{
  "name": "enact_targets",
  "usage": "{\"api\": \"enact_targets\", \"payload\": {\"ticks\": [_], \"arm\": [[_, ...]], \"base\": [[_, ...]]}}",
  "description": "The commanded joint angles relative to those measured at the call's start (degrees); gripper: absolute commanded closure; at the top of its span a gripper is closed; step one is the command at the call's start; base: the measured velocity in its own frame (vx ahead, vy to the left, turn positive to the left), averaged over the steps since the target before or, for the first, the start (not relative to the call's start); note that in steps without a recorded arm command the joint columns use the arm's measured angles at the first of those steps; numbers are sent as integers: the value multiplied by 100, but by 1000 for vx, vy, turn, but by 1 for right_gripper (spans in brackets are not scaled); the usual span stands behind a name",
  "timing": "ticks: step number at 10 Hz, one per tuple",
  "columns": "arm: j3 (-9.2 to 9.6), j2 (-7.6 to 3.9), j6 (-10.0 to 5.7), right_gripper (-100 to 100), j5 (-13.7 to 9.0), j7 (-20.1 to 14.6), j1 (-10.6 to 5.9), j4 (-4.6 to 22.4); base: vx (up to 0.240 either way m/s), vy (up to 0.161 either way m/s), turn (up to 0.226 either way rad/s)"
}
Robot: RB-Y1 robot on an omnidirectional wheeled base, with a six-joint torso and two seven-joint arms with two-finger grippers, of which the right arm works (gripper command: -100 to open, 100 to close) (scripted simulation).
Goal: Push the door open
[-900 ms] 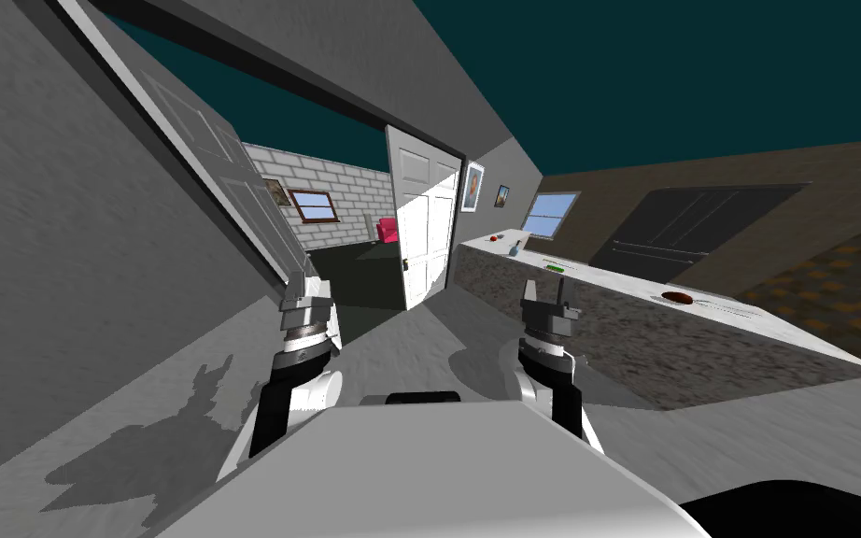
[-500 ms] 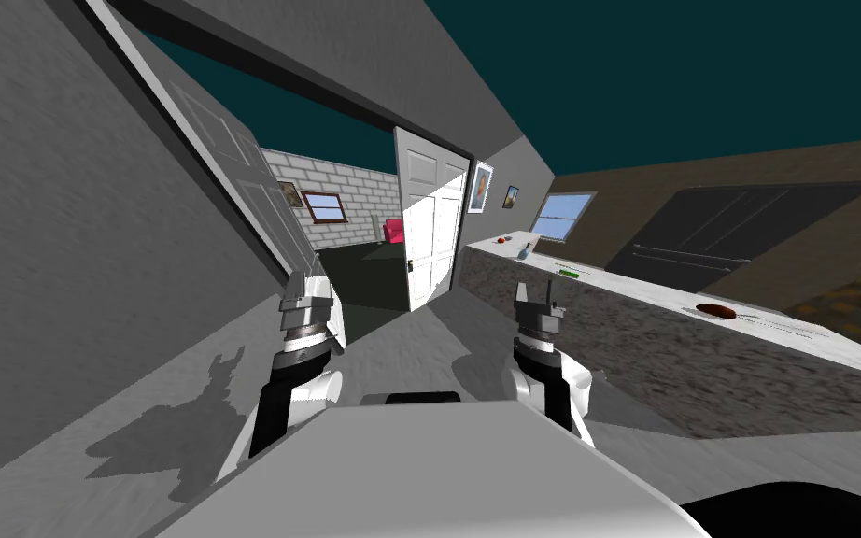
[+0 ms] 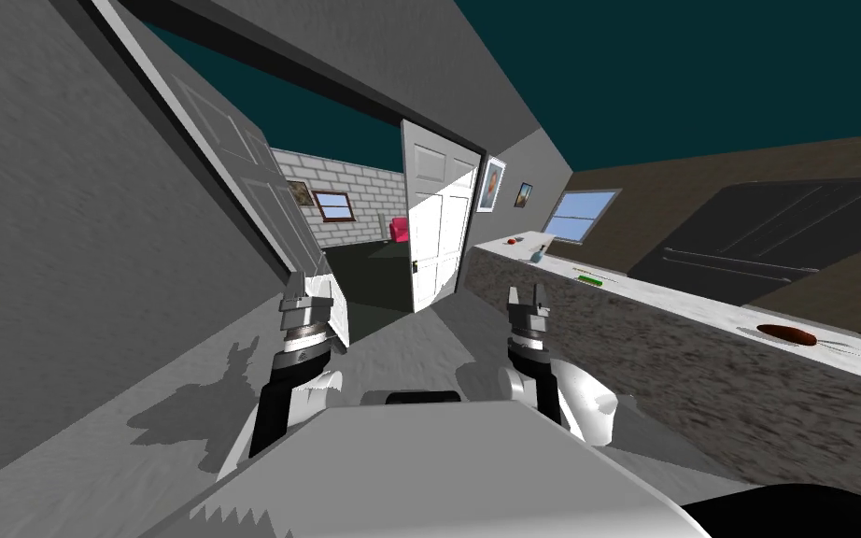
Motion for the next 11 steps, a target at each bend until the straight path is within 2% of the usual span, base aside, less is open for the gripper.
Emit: {"api": "enact_targets", "payload": {"ticks": [1, 11], "arm": [[-14, -55, -5, -100, -24, -14, -76, 188], [9, -308, -136, -100, -125, -58, -579, 1572]], "base": [[76, 3, 111], [88, -12, 128]]}}
